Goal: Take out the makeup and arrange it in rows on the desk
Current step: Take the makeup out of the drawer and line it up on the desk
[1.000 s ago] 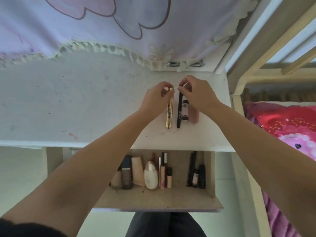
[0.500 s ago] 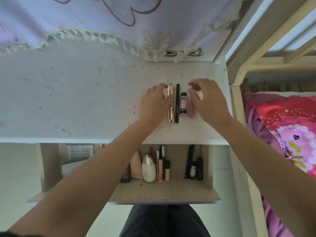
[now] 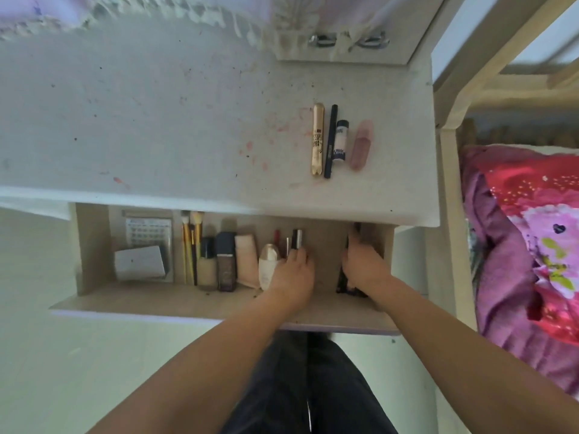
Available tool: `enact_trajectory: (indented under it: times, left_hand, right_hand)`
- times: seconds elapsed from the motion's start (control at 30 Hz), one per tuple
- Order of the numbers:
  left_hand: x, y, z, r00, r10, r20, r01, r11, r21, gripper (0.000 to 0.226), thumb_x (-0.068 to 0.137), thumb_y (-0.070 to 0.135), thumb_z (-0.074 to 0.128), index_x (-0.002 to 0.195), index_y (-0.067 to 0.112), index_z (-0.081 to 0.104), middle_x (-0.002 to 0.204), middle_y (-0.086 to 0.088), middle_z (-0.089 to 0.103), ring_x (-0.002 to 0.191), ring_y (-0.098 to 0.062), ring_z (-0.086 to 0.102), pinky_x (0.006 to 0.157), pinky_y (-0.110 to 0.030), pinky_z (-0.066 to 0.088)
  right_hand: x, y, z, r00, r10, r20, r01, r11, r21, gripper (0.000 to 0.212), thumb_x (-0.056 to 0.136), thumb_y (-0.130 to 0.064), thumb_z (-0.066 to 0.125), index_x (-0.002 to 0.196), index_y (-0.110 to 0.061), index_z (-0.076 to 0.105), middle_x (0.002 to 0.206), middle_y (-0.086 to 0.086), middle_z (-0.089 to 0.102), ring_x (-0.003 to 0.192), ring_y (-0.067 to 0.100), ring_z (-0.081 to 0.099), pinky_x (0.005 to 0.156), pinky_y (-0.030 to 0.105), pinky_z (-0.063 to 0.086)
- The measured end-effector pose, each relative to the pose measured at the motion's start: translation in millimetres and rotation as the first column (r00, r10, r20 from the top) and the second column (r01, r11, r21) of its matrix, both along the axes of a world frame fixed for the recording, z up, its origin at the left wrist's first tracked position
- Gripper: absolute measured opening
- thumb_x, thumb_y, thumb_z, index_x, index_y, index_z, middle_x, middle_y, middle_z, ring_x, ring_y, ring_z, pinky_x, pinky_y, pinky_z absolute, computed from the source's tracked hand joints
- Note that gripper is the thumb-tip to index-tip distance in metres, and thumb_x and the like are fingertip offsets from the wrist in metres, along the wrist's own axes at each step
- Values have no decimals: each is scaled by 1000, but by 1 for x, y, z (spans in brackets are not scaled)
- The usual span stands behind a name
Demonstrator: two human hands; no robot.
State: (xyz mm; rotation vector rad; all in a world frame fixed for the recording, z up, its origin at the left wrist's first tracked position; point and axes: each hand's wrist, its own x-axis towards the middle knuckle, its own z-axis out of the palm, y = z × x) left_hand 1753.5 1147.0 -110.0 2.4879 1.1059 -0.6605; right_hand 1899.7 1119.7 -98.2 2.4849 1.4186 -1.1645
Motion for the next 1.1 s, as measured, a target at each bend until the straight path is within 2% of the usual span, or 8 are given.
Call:
enact_trajectory:
  times: [0.13,0.3,0.53,0.7,0.8,0.87,0.97,1.1]
  left_hand:
    - [5,-8,-7,996,-44,-76,49,997,63,46,95,8,38,140,-3,31,145,-23,24,128,-35,33,96,-42,39]
    - [-2,-14,-7,996,87,20,-88,994,59,38,92,5,41,131,3,38,136,-19,36,123,-33,39,96,-38,38]
    - [-11,-7,21,930,290,224,-217,929,-301,22,95,15,50,116,7,48,119,-13,55,105,-27,56,86,-37,47]
    - [-18,35,109,698,467,543,-316,881,-352,18,93,21,55,111,20,55,101,12,57,90,-1,54,81,-15,44]
    - [-16,88,156,476,563,675,-412,821,-395,16,91,14,57,102,26,55,90,20,57,83,8,55,76,-10,46]
    - [-8,129,171,416,556,720,-444,815,-373,14,91,13,58,97,26,58,83,21,59,76,9,56,71,-11,46]
    - [7,183,171,451,594,667,-481,791,-379,11,91,16,56,99,21,63,80,11,64,74,-3,58,68,-21,45]
    - [23,215,148,586,630,509,-507,776,-376,20,93,24,54,108,19,65,99,-2,66,85,-16,59,75,-27,45]
  right_hand:
    - [-2,2,-8,986,103,134,-106,994,15,63,93,0,40,148,-1,10,100,20,63,77,28,61,57,29,38]
    - [0,-6,-7,995,27,96,-36,995,98,43,95,-3,38,137,-4,30,106,19,56,86,34,60,61,34,40]
    - [-2,-24,28,989,116,-94,-97,978,187,11,99,-15,40,105,-13,49,92,10,62,77,24,60,68,42,52]
    - [20,-2,107,966,107,-234,6,901,435,10,95,-22,51,104,-23,47,81,-1,64,69,13,63,67,26,53]
    - [41,47,155,935,8,-355,211,791,575,9,93,-17,56,95,-19,47,74,1,65,60,6,62,59,14,49]
    - [47,90,174,923,2,-384,265,719,642,8,93,-18,56,94,-15,49,75,3,66,59,6,61,58,13,49]
    - [41,157,177,939,41,-341,216,701,679,13,92,-24,58,97,-12,55,86,6,68,69,15,63,68,24,53]
    - [29,214,141,983,163,-85,-77,787,613,20,93,-33,54,100,-15,58,89,-3,63,85,18,62,78,34,50]
